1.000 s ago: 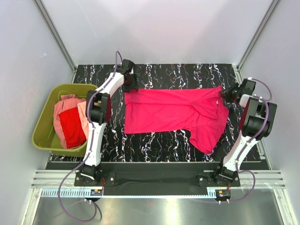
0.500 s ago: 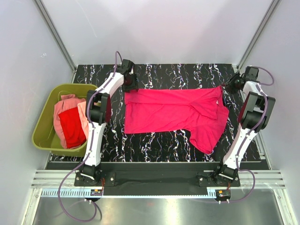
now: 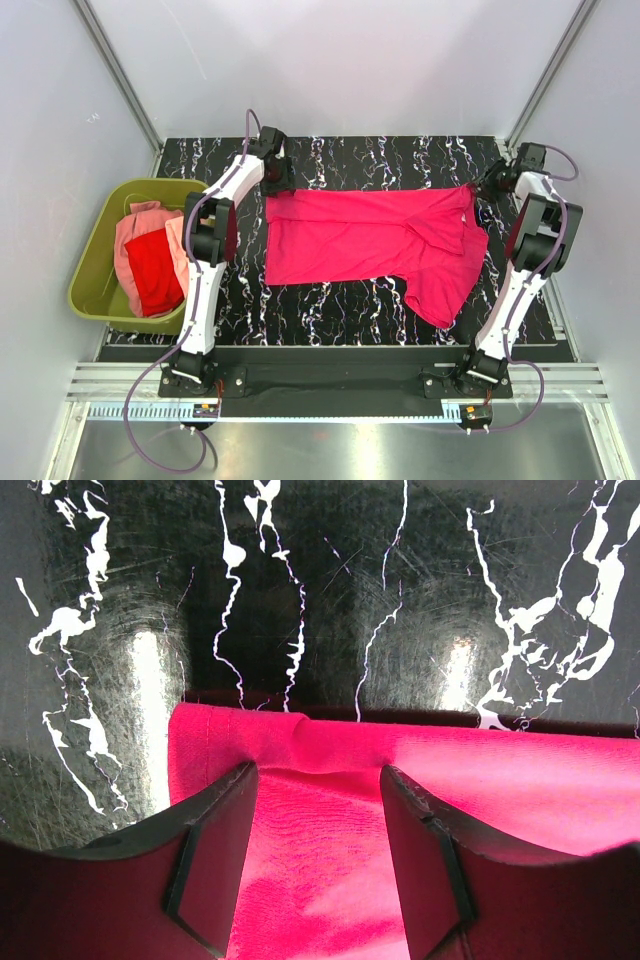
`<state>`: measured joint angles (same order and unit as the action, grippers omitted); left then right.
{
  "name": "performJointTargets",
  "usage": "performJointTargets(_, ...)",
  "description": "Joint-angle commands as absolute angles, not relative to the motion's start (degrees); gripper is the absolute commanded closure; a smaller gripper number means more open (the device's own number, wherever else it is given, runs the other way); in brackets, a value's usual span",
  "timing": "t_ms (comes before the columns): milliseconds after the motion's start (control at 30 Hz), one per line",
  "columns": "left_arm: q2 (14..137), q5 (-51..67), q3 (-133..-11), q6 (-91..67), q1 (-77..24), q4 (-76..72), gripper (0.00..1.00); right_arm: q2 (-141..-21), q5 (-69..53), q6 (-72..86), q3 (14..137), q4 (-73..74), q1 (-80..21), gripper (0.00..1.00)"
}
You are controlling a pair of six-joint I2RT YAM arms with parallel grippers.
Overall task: Fold and stack the t-shirts
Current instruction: Fold the tshirt
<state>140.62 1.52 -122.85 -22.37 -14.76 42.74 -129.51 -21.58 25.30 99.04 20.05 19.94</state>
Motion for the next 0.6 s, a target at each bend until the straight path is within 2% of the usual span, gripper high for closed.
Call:
performJointTargets(0,139.66,2.55,-121.55,-22.68,-14.41,42.10,0.41,-129.20,-20.74,24.70,102.13,19.77,19.16,0.53)
performJointTargets(567,139.57,2.29,-121.46,-22.59,-14.33,41.92,0.41,-133.77,-14.16,20.48,111.62,30.58,16.09,0.53)
